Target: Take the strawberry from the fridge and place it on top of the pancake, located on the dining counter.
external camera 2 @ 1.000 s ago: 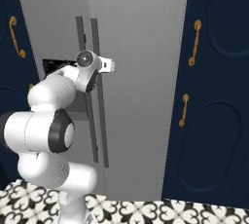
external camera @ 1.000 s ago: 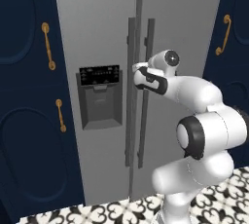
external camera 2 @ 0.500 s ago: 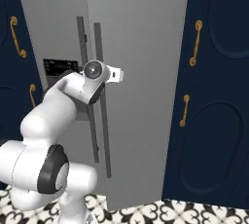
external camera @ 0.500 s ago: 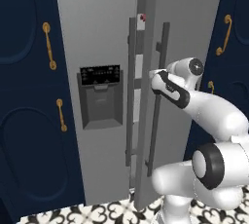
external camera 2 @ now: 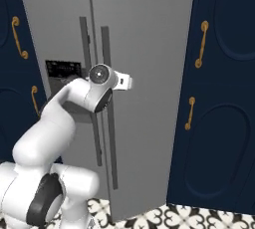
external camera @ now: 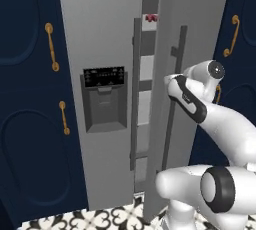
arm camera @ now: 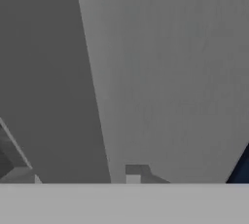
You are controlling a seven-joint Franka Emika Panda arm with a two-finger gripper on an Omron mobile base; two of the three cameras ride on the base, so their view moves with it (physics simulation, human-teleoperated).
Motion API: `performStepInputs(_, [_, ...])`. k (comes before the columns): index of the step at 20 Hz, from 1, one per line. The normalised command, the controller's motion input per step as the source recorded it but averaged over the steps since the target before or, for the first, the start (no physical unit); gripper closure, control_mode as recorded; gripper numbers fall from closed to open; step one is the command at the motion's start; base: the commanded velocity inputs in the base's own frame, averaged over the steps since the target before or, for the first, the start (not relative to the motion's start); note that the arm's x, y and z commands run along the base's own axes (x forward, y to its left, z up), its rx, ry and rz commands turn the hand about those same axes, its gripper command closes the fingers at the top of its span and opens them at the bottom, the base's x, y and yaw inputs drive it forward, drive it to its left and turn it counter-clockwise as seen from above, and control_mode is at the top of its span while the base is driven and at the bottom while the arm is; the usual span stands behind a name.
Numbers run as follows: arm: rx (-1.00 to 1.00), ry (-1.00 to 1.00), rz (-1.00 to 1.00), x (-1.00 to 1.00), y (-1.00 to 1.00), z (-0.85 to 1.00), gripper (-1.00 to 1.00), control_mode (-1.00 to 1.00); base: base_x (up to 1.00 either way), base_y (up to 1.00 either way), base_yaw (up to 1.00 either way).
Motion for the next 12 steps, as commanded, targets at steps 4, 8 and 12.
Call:
performStepInputs(4, [0.0,0.02,-0.07,-0.31,-0.71,0.0,1.0,-1.0,0.0,0.0,0.0])
performStepInputs(8, [0.0,0.0,-0.04,-0.28,-0.26,0.0,-1.0,-1.0,0.0,0.0,0.0])
performStepInputs(12, [-0.01,-0.02,-0.01,-0.61,-0.11,0.03,-1.0,-1.0,0.0,0.0,0.0])
